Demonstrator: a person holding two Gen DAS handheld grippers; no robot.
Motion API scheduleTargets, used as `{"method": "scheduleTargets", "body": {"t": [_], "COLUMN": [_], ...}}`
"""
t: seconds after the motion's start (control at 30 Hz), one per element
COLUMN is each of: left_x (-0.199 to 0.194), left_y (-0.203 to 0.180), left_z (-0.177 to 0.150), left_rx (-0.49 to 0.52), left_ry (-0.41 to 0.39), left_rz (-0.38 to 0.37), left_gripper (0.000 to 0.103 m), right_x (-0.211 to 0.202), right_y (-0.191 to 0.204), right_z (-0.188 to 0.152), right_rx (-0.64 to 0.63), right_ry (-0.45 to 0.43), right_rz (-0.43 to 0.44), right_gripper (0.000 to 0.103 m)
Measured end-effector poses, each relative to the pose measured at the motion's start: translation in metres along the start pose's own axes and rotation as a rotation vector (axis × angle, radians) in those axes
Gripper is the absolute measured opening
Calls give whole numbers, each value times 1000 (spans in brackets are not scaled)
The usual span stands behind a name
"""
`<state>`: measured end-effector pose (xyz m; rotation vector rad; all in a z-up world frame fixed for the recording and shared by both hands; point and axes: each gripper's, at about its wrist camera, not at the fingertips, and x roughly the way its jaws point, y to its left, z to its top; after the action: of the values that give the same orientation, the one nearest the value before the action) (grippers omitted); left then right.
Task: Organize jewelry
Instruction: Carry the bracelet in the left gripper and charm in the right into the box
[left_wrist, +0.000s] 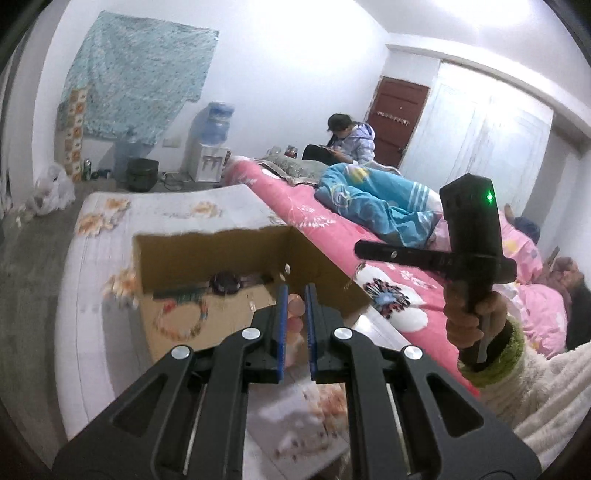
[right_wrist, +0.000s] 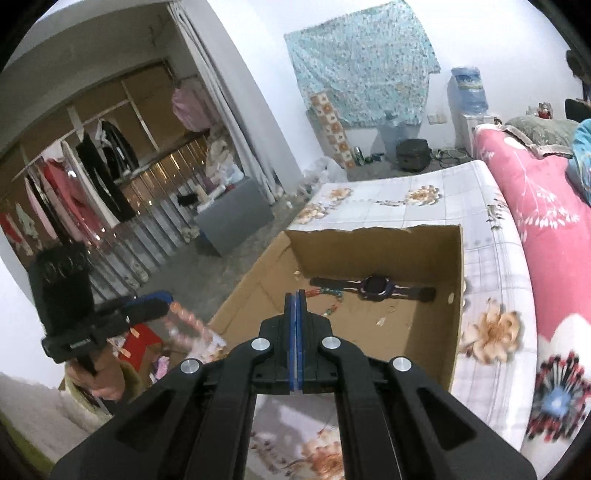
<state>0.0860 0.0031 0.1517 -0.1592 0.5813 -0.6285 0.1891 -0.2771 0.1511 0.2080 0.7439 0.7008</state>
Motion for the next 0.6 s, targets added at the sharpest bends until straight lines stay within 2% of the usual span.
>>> {"method": "scheduleTargets", "body": {"t": [0.1, 0.23, 0.4, 0.6], "left_x": [47, 115, 172, 213], "left_y": [6, 13, 14, 14], "left_z": [14, 15, 0, -14], "left_rx": [-30, -69, -92, -114], "left_ry": [84, 234, 362, 457], "left_rz": [-1, -3, -12, 11], "left_gripper": [8, 8, 8, 9], "right_x": [21, 51, 81, 92], "right_y": [-13, -34, -54, -69], "right_z": [10, 10, 2, -3], "right_rx": [4, 6, -33, -47], "right_ry": [60, 158, 251, 284], "right_rz": [-31, -77, -166, -191], "right_gripper": [1, 1, 1, 2]}}
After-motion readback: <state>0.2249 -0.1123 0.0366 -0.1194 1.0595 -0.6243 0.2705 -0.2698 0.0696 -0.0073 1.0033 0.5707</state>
